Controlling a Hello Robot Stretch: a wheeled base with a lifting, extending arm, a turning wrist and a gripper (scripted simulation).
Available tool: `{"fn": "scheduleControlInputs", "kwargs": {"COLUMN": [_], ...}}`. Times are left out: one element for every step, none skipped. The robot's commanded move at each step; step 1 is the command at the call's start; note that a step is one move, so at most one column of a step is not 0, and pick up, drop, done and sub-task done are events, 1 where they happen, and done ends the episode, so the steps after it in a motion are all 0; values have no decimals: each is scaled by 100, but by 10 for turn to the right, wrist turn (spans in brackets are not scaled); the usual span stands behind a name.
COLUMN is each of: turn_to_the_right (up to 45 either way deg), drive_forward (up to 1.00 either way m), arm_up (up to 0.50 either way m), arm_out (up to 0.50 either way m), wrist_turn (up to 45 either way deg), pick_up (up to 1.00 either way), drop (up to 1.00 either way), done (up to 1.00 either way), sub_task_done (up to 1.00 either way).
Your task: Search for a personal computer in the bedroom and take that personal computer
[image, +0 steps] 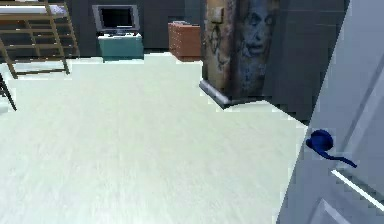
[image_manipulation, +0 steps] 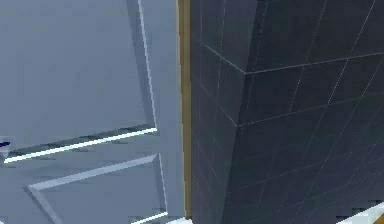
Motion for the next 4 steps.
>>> {"fn": "scheduleControlInputs", "kwargs": {"turn_to_the_right": [-30, 0, 420, 0], "drive_forward": [0, 80, 0, 70], "arm_up": [0, 0, 0, 0], "arm_out": [0, 0, 0, 0], "wrist_turn": [0, 0, 0, 0], "pick_up": [0, 0, 0, 0], "drop": [0, 0, 0, 0], "done": [0, 0, 0, 0], "sub_task_done": [0, 0, 0, 0]}}
